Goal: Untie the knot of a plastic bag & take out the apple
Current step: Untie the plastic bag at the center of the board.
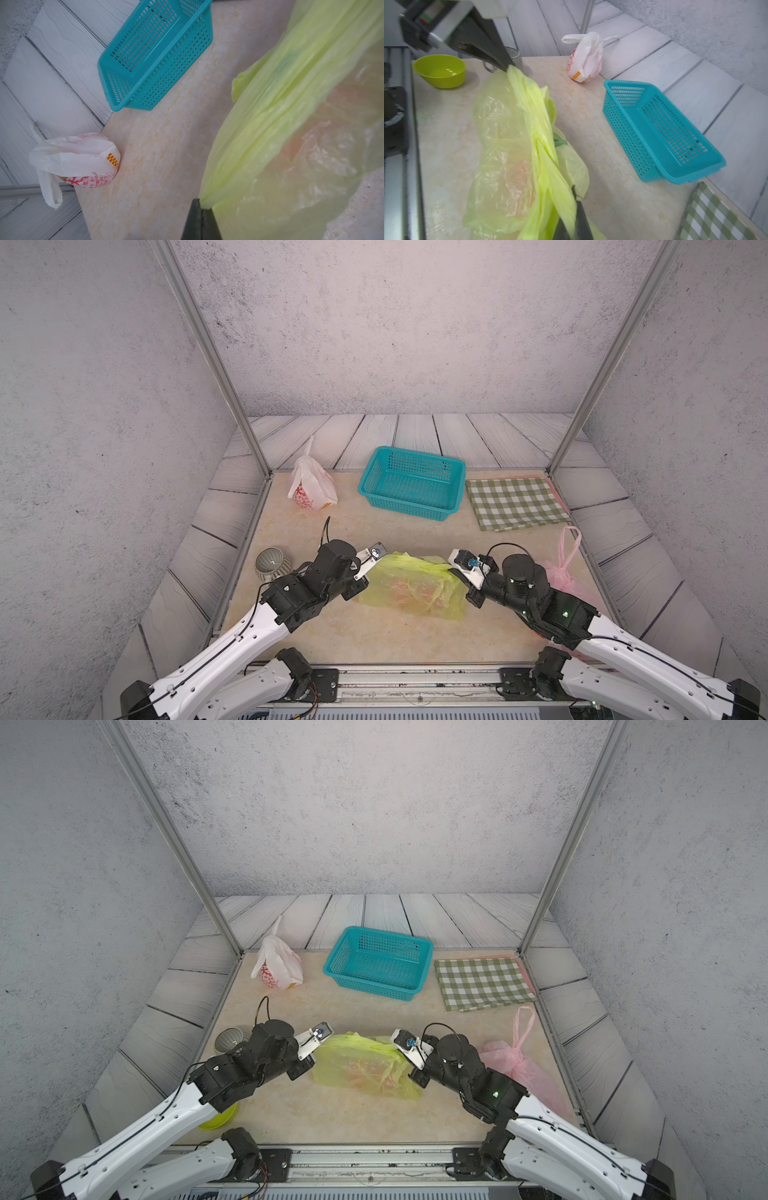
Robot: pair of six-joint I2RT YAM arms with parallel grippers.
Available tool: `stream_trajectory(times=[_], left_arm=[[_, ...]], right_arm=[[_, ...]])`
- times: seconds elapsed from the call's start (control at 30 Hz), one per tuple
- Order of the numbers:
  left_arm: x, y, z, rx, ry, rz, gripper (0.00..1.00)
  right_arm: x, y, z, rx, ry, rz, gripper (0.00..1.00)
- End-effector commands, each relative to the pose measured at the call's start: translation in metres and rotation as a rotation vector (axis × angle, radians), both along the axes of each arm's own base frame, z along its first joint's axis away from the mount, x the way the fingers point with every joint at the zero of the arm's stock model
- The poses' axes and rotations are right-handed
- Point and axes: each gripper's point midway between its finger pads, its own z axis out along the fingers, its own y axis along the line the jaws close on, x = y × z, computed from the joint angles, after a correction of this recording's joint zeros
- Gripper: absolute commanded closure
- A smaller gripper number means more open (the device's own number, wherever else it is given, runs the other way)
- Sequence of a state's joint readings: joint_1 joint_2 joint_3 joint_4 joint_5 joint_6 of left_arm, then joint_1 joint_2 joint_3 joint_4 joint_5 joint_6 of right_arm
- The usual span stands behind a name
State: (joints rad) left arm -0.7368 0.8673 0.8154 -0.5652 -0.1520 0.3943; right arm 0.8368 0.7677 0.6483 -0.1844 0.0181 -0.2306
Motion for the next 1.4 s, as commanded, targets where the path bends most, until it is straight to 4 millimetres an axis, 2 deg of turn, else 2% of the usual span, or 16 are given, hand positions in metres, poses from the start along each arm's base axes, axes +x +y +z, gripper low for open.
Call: stream_trajectory(times=[0.0,0.2,0.27,0.33,0.43,0.5,0.57,0.6,0.67,0.73,0.8,0.87,0.97,1.1,1.2,1.37], left_arm=[[0.012,0.024,0.013,-0.030,-0.025,0.112,1.00],[0.032,0.029,0.055,-0.221,-0.047,0.158,1.00],[0.040,0.021,0.067,-0.264,-0.053,0.135,1.00],[0.050,0.009,0.080,-0.287,-0.070,0.090,1.00],[0.061,-0.007,0.105,-0.318,-0.112,0.025,1.00],[0.061,-0.013,0.116,-0.336,-0.129,-0.007,1.00],[0.054,-0.015,0.119,-0.363,-0.130,-0.033,1.00],[0.046,-0.015,0.115,-0.385,-0.116,-0.042,0.94],[0.028,-0.017,0.097,-0.456,-0.063,-0.058,0.64],[0.005,-0.019,0.076,-0.550,0.022,-0.064,0.62],[-0.017,-0.016,0.064,-0.673,0.076,-0.036,0.58],[-0.036,-0.012,0.062,-0.741,0.068,-0.037,0.56],[-0.054,0.002,0.078,-0.756,0.007,-0.038,0.52],[-0.072,-0.013,0.096,-0.744,0.065,-0.175,0.51],[-0.081,-0.029,0.091,-0.736,0.138,-0.277,0.53],[-0.088,-0.030,0.065,-0.620,0.177,-0.257,0.53]], right_arm=[[0.038,-0.033,0.025,0.012,-0.059,-0.244,0.96],[0.075,-0.039,0.060,0.069,-0.096,-0.320,0.95],[0.084,-0.025,0.073,0.102,-0.113,-0.273,0.93],[0.089,0.004,0.088,0.128,-0.133,-0.151,0.91],[0.084,0.044,0.114,0.152,-0.149,0.062,0.90],[0.079,0.057,0.122,0.175,-0.138,0.138,0.92],[0.069,0.063,0.115,0.168,-0.106,0.204,0.93],[0.062,0.064,0.105,0.168,-0.076,0.229,0.93],[0.046,0.065,0.077,0.186,0.014,0.274,0.93],[0.025,0.065,0.036,0.201,0.119,0.310,0.92],[0.007,0.059,-0.008,0.172,0.188,0.290,0.74],[-0.007,0.048,-0.034,0.139,0.211,0.259,0.54],[-0.018,0.028,-0.035,0.120,0.171,0.220,0.38],[-0.038,0.016,-0.012,0.102,0.120,0.269,0.36],[-0.053,0.017,0.000,0.115,0.160,0.325,0.39],[-0.068,0.028,-0.009,0.123,0.340,0.343,0.41]])
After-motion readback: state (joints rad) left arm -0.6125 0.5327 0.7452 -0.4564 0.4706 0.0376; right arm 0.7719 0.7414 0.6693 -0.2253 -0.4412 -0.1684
